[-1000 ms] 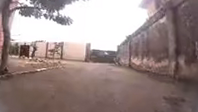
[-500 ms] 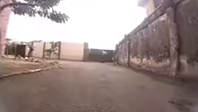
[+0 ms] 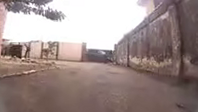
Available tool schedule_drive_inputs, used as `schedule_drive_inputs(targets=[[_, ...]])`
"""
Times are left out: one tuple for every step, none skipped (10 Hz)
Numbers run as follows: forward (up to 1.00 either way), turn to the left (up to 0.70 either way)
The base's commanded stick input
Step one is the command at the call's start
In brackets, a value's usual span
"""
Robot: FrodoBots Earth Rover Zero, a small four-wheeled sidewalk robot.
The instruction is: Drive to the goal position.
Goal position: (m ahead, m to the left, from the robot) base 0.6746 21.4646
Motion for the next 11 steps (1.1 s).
schedule_drive_inputs(targets=[[0.45, 0.0], [0.45, -0.11], [0.45, -0.22], [0.45, -0.26], [0.45, -0.27], [0.45, 0.0], [0.45, 0.0], [0.45, 0.0], [0.45, 0.0], [0.45, 0.0], [0.45, 0.0]])
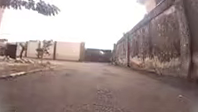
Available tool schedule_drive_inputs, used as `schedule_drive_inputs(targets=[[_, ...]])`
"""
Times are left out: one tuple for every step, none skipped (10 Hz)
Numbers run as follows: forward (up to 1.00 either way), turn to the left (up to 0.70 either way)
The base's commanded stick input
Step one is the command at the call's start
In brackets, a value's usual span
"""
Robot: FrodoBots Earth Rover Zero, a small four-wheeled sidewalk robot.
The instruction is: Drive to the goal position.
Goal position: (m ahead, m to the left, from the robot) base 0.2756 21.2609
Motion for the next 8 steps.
schedule_drive_inputs(targets=[[0.45, 0.0], [0.45, 0.0], [0.45, -0.03], [0.45, -0.19], [0.45, -0.24], [0.45, 0.0], [0.45, 0.0], [0.45, 0.0]])
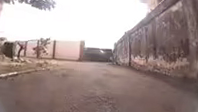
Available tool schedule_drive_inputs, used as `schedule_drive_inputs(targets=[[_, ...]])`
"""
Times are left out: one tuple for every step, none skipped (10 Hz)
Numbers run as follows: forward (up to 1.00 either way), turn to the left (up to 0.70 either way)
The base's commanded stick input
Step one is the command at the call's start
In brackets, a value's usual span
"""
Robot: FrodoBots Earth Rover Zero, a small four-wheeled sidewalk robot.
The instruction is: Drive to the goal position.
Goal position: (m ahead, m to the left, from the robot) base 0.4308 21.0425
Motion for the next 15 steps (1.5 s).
schedule_drive_inputs(targets=[[0.45, 0.0], [0.45, 0.0], [0.45, 0.0], [0.45, 0.0], [0.45, 0.0], [0.45, 0.0], [0.45, 0.0], [0.45, 0.0], [0.45, 0.0], [0.45, 0.0], [0.45, 0.0], [0.45, 0.0], [0.45, 0.0], [0.45, 0.0], [0.45, 0.0]])
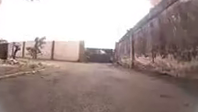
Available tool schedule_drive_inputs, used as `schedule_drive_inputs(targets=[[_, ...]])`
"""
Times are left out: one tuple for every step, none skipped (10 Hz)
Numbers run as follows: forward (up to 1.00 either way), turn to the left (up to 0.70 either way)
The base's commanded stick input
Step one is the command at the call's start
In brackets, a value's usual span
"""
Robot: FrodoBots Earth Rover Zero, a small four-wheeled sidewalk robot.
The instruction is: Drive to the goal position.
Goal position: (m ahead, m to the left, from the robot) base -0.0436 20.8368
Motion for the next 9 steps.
schedule_drive_inputs(targets=[[0.45, 0.0], [0.45, 0.0], [0.45, 0.0], [0.45, 0.0], [0.45, 0.0], [0.45, 0.0], [0.45, 0.0], [0.45, 0.0], [0.45, 0.0]])
